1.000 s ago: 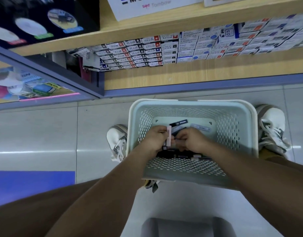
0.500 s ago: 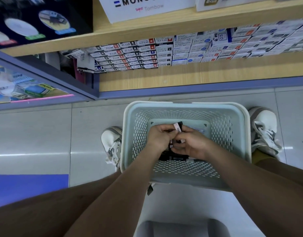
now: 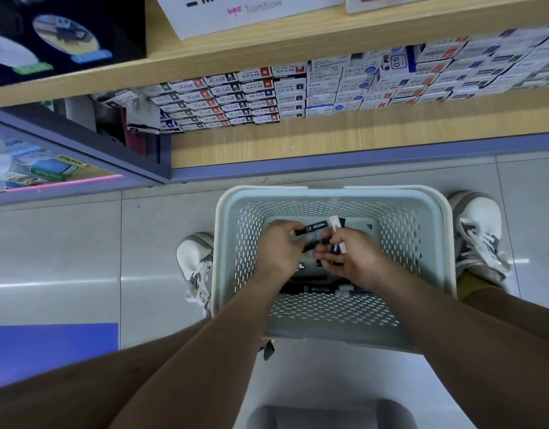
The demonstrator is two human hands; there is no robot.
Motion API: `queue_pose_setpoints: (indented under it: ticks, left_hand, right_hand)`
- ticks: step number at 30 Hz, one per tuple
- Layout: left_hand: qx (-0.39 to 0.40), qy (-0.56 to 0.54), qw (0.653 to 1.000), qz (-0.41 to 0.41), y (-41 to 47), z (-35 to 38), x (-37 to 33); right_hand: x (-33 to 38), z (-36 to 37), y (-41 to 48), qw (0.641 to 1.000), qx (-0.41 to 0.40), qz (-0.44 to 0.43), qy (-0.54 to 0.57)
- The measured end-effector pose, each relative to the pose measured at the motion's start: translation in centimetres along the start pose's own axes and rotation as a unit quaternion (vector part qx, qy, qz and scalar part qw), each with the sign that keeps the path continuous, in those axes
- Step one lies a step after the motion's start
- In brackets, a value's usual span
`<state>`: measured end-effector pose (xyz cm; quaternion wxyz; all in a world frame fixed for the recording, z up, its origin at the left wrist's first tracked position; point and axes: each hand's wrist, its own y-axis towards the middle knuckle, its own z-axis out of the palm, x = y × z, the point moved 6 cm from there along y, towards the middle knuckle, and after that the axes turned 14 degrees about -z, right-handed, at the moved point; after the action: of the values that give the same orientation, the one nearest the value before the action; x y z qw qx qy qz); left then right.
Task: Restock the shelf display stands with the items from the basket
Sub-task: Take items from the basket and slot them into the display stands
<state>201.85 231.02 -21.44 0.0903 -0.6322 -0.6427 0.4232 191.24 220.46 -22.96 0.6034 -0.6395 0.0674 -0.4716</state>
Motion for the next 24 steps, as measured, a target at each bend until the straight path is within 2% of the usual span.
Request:
queue_pose_setpoints:
  ticks: [1,3,8,12,14,19,21,23,24]
  left_hand:
    - [-0.006,0.116,0.991,0.058,-0.1,0.6,-0.3]
    - [0.015,0.245,0.963,0.115,-0.3,2.1,-0.3]
    - [0.007,0.326,0.933,0.150,0.4,3.1,-1.3]
    - [0.037,0.346,0.930,0.115,0.6,3.5,-1.7]
    - [0.058,0.327,0.939,0.092,0.6,3.7,-1.6]
    - [0.108,0.194,0.972,0.074,-0.3,2.9,-1.2]
    - [0.136,0.139,0.981,0.028,-1.0,2.3,-0.8]
    - [0.182,-0.011,0.982,-0.052,-2.1,1.6,-0.8]
    - [0.201,-0.091,0.972,-0.086,-2.9,1.2,-1.2]
  right_hand:
    - [0.2,-0.4,0.0,0.999,-0.015,-0.016,-0.026]
    - [0.8,-1.0,0.0,0.996,-0.031,-0.039,-0.078]
    - [1.2,-1.5,-0.1,0.988,-0.050,-0.062,-0.133]
    - [1.2,-1.4,-0.3,0.989,-0.044,-0.075,-0.120]
    - [1.3,-1.3,-0.5,0.990,-0.041,-0.073,-0.113]
    - [1.5,-1.1,-1.0,0.988,-0.014,-0.058,-0.140]
    - [1.8,-0.6,-1.5,0.986,0.001,-0.059,-0.153]
    - [2.1,-0.1,-1.9,0.982,0.021,-0.066,-0.178]
    - [2.4,0.3,-2.3,0.980,0.029,-0.071,-0.186]
